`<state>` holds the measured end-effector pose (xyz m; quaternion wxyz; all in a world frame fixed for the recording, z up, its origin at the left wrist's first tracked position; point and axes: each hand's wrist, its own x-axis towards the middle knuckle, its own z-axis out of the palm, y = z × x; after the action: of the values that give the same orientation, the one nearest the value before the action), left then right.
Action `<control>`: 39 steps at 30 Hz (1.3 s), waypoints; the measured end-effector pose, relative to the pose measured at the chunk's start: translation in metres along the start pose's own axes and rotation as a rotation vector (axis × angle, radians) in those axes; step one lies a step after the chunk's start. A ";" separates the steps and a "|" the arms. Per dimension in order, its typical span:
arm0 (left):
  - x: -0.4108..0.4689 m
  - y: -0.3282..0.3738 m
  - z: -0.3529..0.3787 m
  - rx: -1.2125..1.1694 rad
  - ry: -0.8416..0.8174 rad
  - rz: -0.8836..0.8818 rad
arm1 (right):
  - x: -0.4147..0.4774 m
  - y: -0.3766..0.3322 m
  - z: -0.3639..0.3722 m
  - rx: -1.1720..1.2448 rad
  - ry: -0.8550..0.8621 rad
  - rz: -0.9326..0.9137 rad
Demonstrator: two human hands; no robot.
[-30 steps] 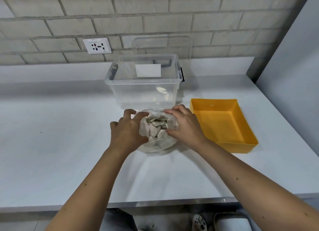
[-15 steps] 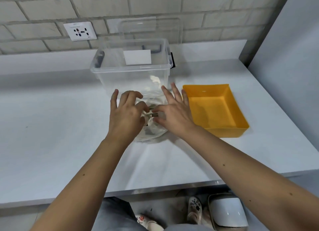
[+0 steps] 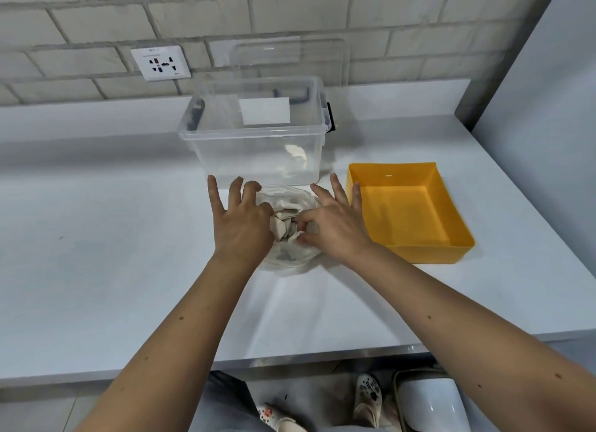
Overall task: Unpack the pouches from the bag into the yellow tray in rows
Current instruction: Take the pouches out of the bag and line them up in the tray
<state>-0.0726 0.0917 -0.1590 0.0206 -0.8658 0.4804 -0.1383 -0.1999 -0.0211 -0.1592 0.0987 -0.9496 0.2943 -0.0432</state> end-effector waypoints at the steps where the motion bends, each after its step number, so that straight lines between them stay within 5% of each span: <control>1: -0.001 0.001 0.001 0.002 -0.006 -0.021 | -0.002 0.002 -0.001 0.028 0.010 0.002; 10: 0.000 0.007 0.002 -0.226 0.134 -0.057 | -0.025 0.022 -0.021 0.601 0.180 0.000; 14: 0.001 0.008 -0.019 -0.594 0.283 0.059 | -0.037 0.029 -0.039 0.736 0.192 -0.016; 23: -0.002 0.024 -0.049 -1.624 -0.321 -0.293 | -0.025 0.020 -0.047 0.735 0.207 0.051; 27: -0.004 0.019 -0.044 -1.615 -0.324 -0.279 | -0.012 0.006 -0.042 0.697 0.267 0.076; 33: 0.003 -0.007 -0.031 -1.418 -0.001 -0.396 | -0.006 -0.012 -0.021 0.844 0.243 0.097; 39: 0.008 -0.012 -0.024 -1.361 0.028 -0.448 | 0.000 -0.020 0.014 0.206 0.011 -0.110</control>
<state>-0.0650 0.0935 -0.1326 -0.5590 -0.7626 0.2711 0.1802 -0.1867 -0.0023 -0.1689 0.1918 -0.9489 0.2364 -0.0836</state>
